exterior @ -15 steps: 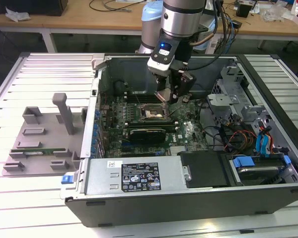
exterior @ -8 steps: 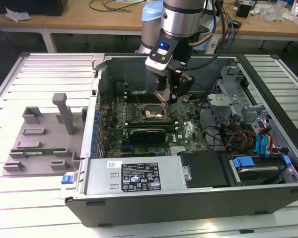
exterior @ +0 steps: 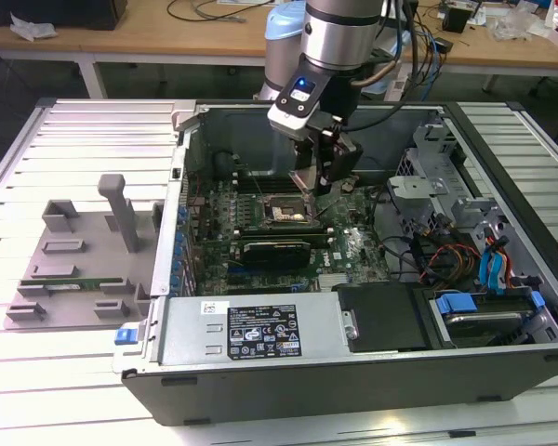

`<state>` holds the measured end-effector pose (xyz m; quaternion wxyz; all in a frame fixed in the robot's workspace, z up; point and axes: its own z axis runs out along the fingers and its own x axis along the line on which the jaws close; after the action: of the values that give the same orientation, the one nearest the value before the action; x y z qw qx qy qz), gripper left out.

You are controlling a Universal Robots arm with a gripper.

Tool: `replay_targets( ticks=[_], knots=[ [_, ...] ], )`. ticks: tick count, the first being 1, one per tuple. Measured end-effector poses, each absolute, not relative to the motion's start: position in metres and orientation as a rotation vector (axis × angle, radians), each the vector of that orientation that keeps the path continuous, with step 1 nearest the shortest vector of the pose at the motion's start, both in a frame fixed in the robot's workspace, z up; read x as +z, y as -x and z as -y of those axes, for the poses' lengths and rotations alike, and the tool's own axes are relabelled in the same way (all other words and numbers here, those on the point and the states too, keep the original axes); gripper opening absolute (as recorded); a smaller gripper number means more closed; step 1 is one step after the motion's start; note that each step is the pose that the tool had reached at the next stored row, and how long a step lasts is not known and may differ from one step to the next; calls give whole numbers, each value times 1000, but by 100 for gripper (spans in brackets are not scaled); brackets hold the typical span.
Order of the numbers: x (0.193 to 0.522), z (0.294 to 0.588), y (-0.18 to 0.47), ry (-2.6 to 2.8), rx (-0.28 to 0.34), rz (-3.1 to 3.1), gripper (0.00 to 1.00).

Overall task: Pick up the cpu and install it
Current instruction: 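Place the cpu into insertion slot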

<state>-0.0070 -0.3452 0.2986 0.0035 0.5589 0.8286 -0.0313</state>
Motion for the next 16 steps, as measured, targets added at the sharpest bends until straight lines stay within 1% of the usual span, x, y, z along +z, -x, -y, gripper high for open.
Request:
replay_targets(
  ticks=[16],
  knots=[
    [298,345,7,-1832,-112,-2536,55]
  ],
)
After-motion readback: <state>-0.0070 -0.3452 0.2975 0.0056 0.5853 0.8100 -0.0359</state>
